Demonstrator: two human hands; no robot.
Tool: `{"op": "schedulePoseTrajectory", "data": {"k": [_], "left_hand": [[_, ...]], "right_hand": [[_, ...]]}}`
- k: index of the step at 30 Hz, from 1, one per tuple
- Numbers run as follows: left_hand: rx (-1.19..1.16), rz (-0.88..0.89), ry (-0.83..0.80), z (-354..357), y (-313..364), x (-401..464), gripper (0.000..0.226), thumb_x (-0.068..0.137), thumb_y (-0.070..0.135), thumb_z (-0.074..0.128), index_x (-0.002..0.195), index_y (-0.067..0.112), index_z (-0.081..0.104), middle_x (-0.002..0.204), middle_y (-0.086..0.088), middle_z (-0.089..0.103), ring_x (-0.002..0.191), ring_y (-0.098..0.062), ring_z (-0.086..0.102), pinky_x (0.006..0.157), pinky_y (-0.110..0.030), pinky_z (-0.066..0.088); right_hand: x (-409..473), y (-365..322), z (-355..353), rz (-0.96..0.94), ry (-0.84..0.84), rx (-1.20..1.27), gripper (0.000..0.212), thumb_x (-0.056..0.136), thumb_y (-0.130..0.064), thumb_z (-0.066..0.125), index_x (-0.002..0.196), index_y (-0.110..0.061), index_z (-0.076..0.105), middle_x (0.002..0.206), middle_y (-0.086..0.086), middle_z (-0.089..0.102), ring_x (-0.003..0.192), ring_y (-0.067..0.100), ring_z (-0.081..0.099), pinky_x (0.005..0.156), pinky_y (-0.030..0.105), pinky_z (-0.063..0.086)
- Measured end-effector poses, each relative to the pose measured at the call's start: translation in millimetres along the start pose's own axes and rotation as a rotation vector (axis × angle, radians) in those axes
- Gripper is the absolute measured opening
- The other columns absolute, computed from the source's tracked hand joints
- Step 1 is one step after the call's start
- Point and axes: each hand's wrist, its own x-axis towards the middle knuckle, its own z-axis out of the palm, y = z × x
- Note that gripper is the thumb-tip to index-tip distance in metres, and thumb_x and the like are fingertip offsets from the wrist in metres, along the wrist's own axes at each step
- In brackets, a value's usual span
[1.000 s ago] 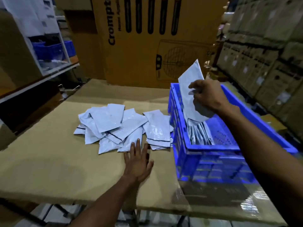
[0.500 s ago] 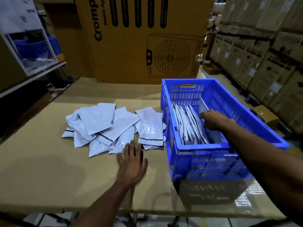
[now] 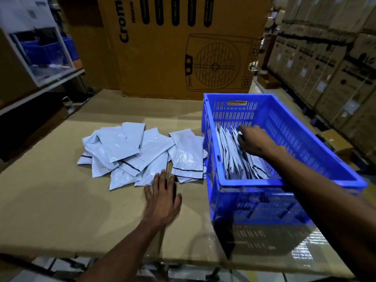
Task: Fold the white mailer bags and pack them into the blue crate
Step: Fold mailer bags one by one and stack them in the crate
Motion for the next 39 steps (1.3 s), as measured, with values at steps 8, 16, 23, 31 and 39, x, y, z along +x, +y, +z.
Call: {"op": "schedulePoseTrajectory", "data": {"k": [8, 16, 23, 31, 39], "left_hand": [[-0.022, -0.009, 0.057, -10.2, -28.1, -13.2, 0.070, 0.093, 0.049, 0.032, 0.157, 0.018, 0.029, 0.168, -0.016, 0.009, 0.153, -0.038, 0.011, 0.114, -0.064, 0.020], [0.064, -0.132, 0.087, -25.4, -100.0, -28.7, 0.069, 0.091, 0.046, 0.037, 0.152, 0.015, 0.039, 0.163, -0.019, 0.022, 0.145, -0.039, 0.033, 0.105, -0.058, 0.035], [0.112, -0.178, 0.078, -26.9, -115.4, -27.8, 0.069, 0.092, 0.049, 0.040, 0.153, 0.016, 0.036, 0.165, -0.016, 0.019, 0.142, -0.038, 0.034, 0.105, -0.057, 0.035], [0.120, -0.224, 0.053, -24.5, -111.2, -22.1, 0.075, 0.090, 0.051, 0.029, 0.157, 0.018, 0.025, 0.165, -0.011, 0.024, 0.150, -0.033, 0.024, 0.113, -0.058, 0.026], [0.052, -0.250, 0.139, -25.4, -110.8, -22.0, 0.086, 0.092, 0.048, 0.044, 0.160, 0.012, 0.006, 0.167, -0.016, 0.015, 0.148, -0.032, 0.029, 0.111, -0.056, 0.034]], "right_hand": [[15.1, -97.8, -23.4, -0.145, 0.243, 0.160, 0.033, 0.101, -0.029, 0.044, 0.124, -0.008, 0.055, 0.120, 0.019, 0.061, 0.104, 0.042, 0.059, 0.081, 0.045, 0.046], [32.0, -204.9, -6.4, -0.274, 0.135, 0.160, 0.035, 0.097, -0.033, 0.047, 0.119, -0.007, 0.056, 0.116, 0.021, 0.063, 0.104, 0.042, 0.060, 0.081, 0.046, 0.052], [24.5, -263.3, 90.9, -0.360, -0.115, 0.064, 0.028, 0.089, -0.018, 0.051, 0.115, -0.010, 0.058, 0.118, 0.013, 0.062, 0.113, 0.036, 0.057, 0.087, 0.041, 0.049], [30.7, -282.0, 152.7, -0.484, -0.126, -0.124, 0.039, 0.095, -0.020, 0.052, 0.133, -0.017, 0.047, 0.156, 0.005, 0.033, 0.148, 0.031, 0.019, 0.113, 0.056, 0.021], [21.3, -292.8, 151.0, -0.565, -0.020, -0.089, 0.025, 0.087, -0.020, 0.063, 0.111, -0.014, 0.068, 0.140, 0.006, 0.056, 0.144, 0.031, 0.034, 0.113, 0.062, 0.024]]}}
